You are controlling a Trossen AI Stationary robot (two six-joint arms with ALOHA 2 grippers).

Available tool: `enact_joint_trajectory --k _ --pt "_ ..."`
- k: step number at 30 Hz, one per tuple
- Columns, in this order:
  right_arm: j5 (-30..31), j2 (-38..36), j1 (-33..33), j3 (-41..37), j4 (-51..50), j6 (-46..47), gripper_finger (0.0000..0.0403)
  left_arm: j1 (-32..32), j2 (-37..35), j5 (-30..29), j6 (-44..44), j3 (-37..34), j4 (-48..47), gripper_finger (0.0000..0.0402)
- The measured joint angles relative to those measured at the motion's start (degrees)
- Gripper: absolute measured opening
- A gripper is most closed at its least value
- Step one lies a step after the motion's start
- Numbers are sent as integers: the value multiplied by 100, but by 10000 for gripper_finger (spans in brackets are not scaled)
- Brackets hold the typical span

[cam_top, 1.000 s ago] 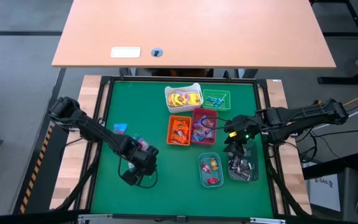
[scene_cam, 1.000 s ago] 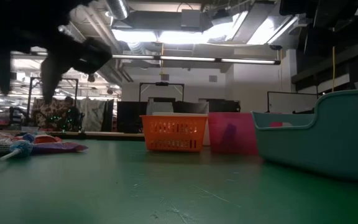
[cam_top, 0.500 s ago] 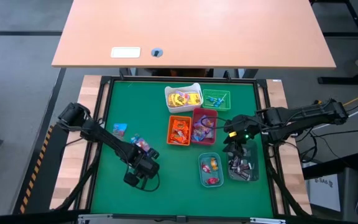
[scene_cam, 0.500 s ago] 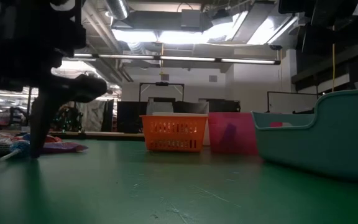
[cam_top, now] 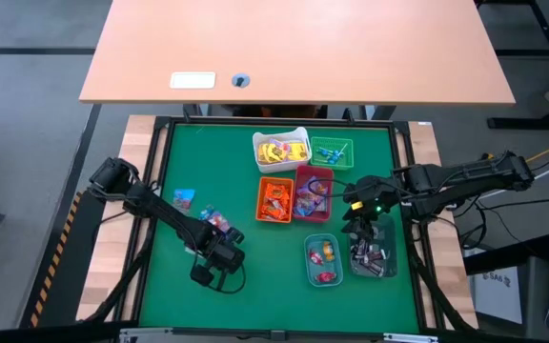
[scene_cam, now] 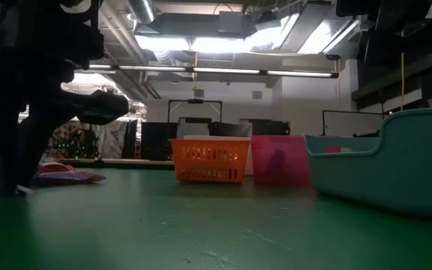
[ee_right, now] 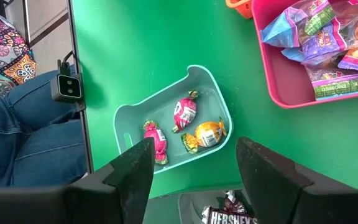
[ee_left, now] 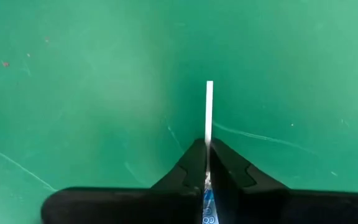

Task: Sort candy
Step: Put the blue lollipop into the green basket

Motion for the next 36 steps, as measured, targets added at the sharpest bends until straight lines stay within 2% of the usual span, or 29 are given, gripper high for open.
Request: enact_joint_trajectory --k 5,10,20,29,36 --pt "8 0 0 0 10 0 225 34 2 -7 -4 0 76 2" --pt "421 0 -2 0 61 0 225 216 11 -9 -153 43 160 1" --pt "1184 272 -2 0 1245 -3 225 1011 20 -1294 -199 816 921 0" --pt "1202 986 -2 1 2582 1 225 1660 9 -1628 -263 1350 2003 0" --pt "1202 1314 -2 2 2980 87 225 1807 9 -1624 -264 1397 2517 0"
